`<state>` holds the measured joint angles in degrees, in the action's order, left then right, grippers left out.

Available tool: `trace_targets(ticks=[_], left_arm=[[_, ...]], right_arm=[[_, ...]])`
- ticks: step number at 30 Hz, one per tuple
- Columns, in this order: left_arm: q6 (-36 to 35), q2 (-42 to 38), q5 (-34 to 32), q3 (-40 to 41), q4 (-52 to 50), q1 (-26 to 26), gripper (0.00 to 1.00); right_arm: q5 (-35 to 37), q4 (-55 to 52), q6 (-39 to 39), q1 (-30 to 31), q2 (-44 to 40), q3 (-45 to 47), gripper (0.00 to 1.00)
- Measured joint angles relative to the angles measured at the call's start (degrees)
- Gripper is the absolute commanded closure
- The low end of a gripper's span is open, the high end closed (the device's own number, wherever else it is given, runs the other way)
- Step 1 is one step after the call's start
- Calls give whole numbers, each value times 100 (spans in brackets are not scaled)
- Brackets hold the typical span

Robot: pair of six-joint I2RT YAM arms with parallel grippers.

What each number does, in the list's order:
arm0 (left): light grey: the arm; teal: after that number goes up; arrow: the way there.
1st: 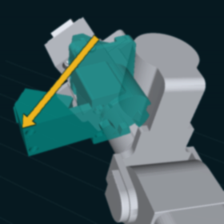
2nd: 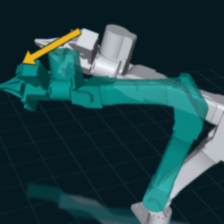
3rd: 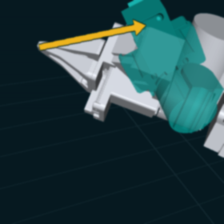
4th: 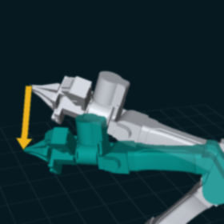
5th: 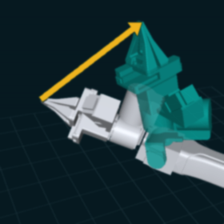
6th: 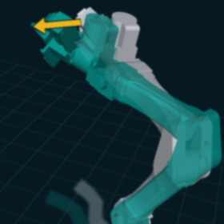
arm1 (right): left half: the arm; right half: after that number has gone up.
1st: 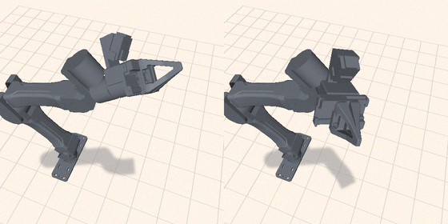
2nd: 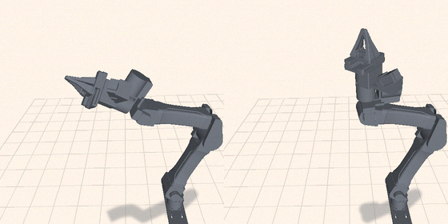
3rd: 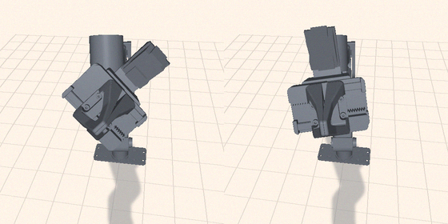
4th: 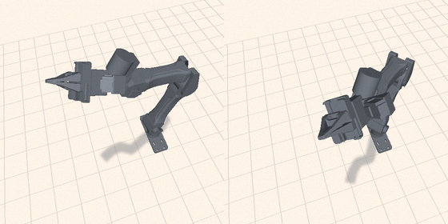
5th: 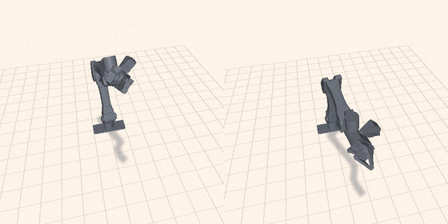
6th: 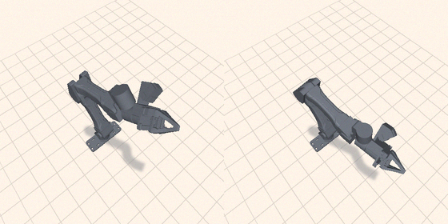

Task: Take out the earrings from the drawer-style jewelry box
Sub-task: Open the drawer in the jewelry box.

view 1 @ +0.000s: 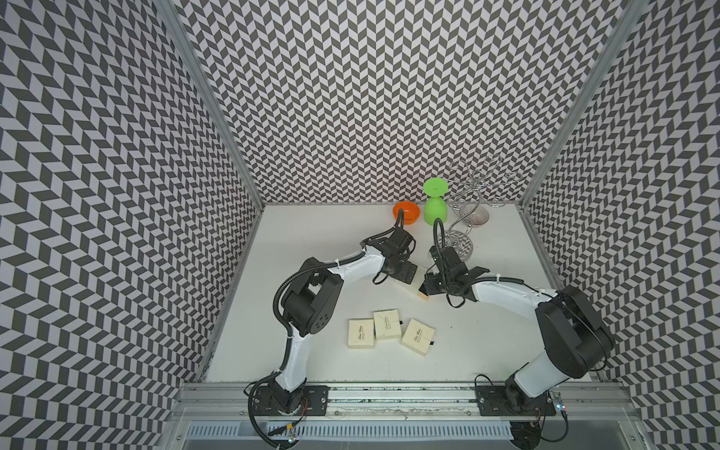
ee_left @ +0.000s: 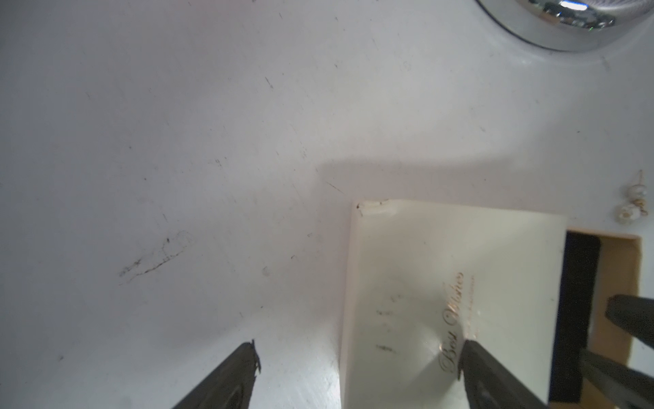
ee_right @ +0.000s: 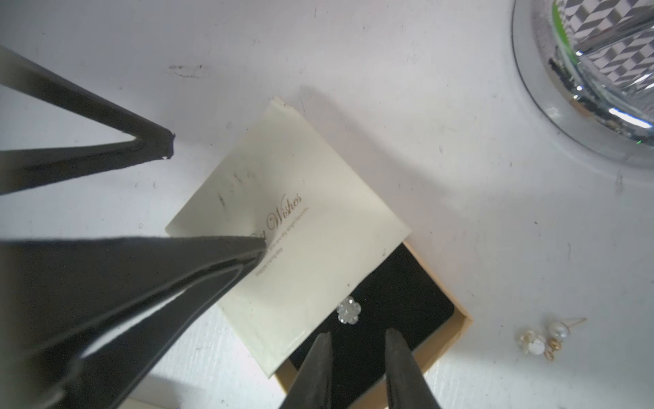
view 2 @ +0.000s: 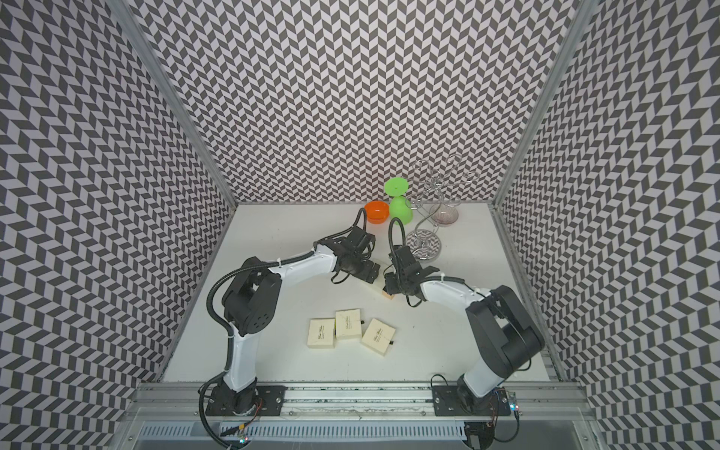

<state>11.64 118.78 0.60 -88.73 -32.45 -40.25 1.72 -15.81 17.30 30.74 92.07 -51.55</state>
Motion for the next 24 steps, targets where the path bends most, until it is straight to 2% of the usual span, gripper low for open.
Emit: trace_targets(ticks=[24], left_arm=[[-4,50,210,-46,2,2,9]], right_arm=[[280,236,-162,184,223,63,70]])
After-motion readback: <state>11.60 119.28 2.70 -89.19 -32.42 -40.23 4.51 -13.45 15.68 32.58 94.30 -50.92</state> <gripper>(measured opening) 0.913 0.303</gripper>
